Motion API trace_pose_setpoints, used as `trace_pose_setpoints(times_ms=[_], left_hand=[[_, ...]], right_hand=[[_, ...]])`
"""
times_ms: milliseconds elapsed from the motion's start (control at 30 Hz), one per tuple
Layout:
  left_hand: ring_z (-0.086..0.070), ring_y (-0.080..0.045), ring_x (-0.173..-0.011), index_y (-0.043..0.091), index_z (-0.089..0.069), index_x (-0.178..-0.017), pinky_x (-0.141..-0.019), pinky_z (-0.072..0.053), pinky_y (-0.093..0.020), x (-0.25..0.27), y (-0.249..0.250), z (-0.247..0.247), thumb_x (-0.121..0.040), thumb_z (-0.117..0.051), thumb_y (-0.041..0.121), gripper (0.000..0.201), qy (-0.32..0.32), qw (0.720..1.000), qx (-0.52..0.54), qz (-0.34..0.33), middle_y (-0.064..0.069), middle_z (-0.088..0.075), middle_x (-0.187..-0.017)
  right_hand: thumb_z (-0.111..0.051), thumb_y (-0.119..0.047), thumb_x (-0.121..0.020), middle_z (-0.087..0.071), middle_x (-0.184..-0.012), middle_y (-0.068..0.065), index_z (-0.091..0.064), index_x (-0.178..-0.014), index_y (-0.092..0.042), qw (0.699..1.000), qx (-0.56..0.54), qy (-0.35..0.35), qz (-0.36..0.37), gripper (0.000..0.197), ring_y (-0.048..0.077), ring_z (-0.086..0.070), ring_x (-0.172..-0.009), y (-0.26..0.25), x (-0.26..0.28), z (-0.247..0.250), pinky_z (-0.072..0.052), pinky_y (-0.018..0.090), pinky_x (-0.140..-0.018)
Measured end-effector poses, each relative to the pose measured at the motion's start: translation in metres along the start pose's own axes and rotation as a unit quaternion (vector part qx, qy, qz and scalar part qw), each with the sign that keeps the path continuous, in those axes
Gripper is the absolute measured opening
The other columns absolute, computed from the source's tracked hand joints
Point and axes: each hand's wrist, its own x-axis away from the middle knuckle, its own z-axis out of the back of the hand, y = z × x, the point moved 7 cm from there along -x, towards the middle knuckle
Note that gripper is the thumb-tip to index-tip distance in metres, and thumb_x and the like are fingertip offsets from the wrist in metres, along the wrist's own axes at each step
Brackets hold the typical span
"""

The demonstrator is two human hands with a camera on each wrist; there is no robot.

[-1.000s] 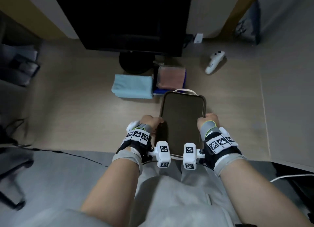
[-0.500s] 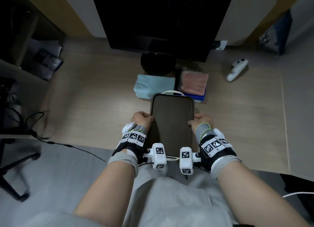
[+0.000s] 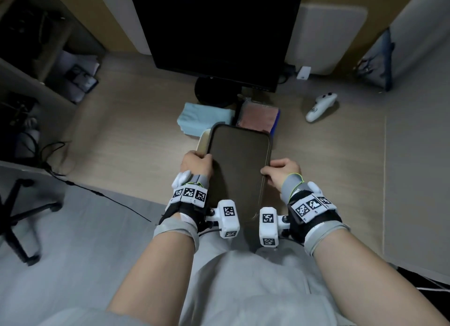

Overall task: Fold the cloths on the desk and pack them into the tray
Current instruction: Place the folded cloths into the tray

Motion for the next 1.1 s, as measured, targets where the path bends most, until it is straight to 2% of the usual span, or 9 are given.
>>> trace_pose_setpoints(times_ms=[200, 267, 367, 467, 533, 700, 800, 933, 1100], left_hand=[[-0.069, -0.022, -0.075, 0.018, -0.07, -0.089, -0.083, -0.056, -0.032, 0.052, 0.027, -0.065, -0.071, -0.062, 0.03, 0.022, -0.087, 0.996, -0.021, -0.028, -0.003, -0.072, -0.066], [-0.068, -0.023, -0.088, 0.018, -0.073, -0.101, -0.09, -0.053, -0.031, 0.067, 0.034, -0.091, -0.075, -0.062, 0.028, 0.03, -0.132, 0.989, -0.048, -0.05, -0.002, -0.075, -0.084], [-0.063, -0.03, -0.108, 0.013, -0.069, -0.115, -0.098, -0.047, -0.031, 0.097, 0.046, -0.139, -0.084, -0.059, 0.027, 0.036, -0.195, 0.974, -0.09, -0.077, -0.009, -0.07, -0.113], [-0.06, -0.031, -0.114, 0.007, -0.065, -0.12, -0.096, -0.044, -0.029, 0.114, 0.045, -0.175, -0.087, -0.059, 0.028, 0.038, -0.245, 0.957, -0.13, -0.085, -0.011, -0.066, -0.121], [-0.062, -0.03, -0.11, 0.01, -0.064, -0.12, -0.097, -0.046, -0.03, 0.119, 0.041, -0.189, -0.084, -0.062, 0.03, 0.041, -0.259, 0.954, -0.13, -0.075, -0.01, -0.068, -0.118], [-0.063, -0.027, -0.108, 0.013, -0.064, -0.119, -0.102, -0.047, -0.039, 0.124, 0.031, -0.221, -0.077, -0.069, 0.035, 0.047, -0.285, 0.951, -0.114, -0.045, -0.007, -0.068, -0.115], [-0.053, -0.026, -0.126, 0.013, -0.049, -0.138, -0.111, -0.038, -0.04, 0.125, 0.035, -0.223, -0.08, -0.069, 0.034, 0.065, -0.294, 0.95, -0.1, -0.037, -0.007, -0.056, -0.136], [-0.053, -0.025, -0.124, 0.013, -0.048, -0.138, -0.11, -0.039, -0.04, 0.122, 0.052, -0.211, -0.083, -0.068, 0.029, 0.061, -0.297, 0.95, -0.073, -0.056, -0.006, -0.055, -0.135], [-0.068, -0.023, -0.096, 0.015, -0.061, -0.123, -0.097, -0.051, -0.045, 0.092, 0.074, -0.166, -0.076, -0.065, 0.031, 0.049, -0.244, 0.965, -0.003, -0.092, -0.008, -0.07, -0.111]], right_hand=[[-0.078, -0.019, -0.056, -0.072, -0.082, 0.002, -0.067, -0.079, -0.024, 0.997, -0.008, 0.071, -0.002, 0.026, 0.025, -0.068, -0.075, 0.019, -0.023, 0.083, -0.058, 0.038, -0.082], [-0.076, -0.012, -0.067, -0.07, -0.085, 0.002, -0.069, -0.092, -0.022, 0.996, -0.01, 0.094, -0.007, 0.027, 0.024, -0.064, -0.074, 0.024, -0.023, 0.112, -0.054, 0.029, -0.08], [-0.07, -0.01, -0.076, -0.071, -0.093, 0.008, -0.07, -0.107, -0.016, 0.99, -0.014, 0.136, -0.023, 0.031, 0.025, -0.062, -0.077, 0.043, -0.033, 0.162, -0.051, 0.028, -0.08], [-0.066, -0.011, -0.08, -0.072, -0.104, 0.017, -0.071, -0.106, -0.008, 0.989, -0.012, 0.142, -0.032, 0.026, 0.033, -0.065, -0.082, 0.058, -0.038, 0.184, -0.052, 0.034, -0.083], [-0.063, -0.011, -0.081, -0.069, -0.109, 0.023, -0.069, -0.102, 0.0, 0.989, -0.012, 0.141, -0.038, 0.024, 0.041, -0.065, -0.097, 0.065, -0.041, 0.192, -0.052, 0.04, -0.087], [-0.063, -0.014, -0.083, -0.068, -0.115, 0.015, -0.066, -0.118, -0.007, 0.987, -0.032, 0.148, -0.056, 0.035, 0.035, -0.064, -0.103, 0.082, -0.053, 0.207, -0.048, 0.033, -0.088], [-0.064, -0.018, -0.082, -0.067, -0.12, 0.008, -0.064, -0.123, -0.011, 0.987, -0.038, 0.15, -0.047, 0.041, 0.029, -0.064, -0.103, 0.077, -0.061, 0.205, -0.048, 0.032, -0.094], [-0.062, -0.013, -0.085, -0.066, -0.108, 0.005, -0.065, -0.119, -0.01, 0.991, -0.049, 0.123, -0.022, 0.035, 0.023, -0.058, -0.088, 0.055, -0.066, 0.193, -0.045, 0.026, -0.083], [-0.064, -0.016, -0.075, -0.059, -0.073, -0.003, -0.07, -0.101, -0.013, 0.996, -0.07, 0.051, 0.003, 0.027, 0.016, -0.051, -0.062, 0.014, -0.062, 0.137, -0.041, 0.027, -0.063]])
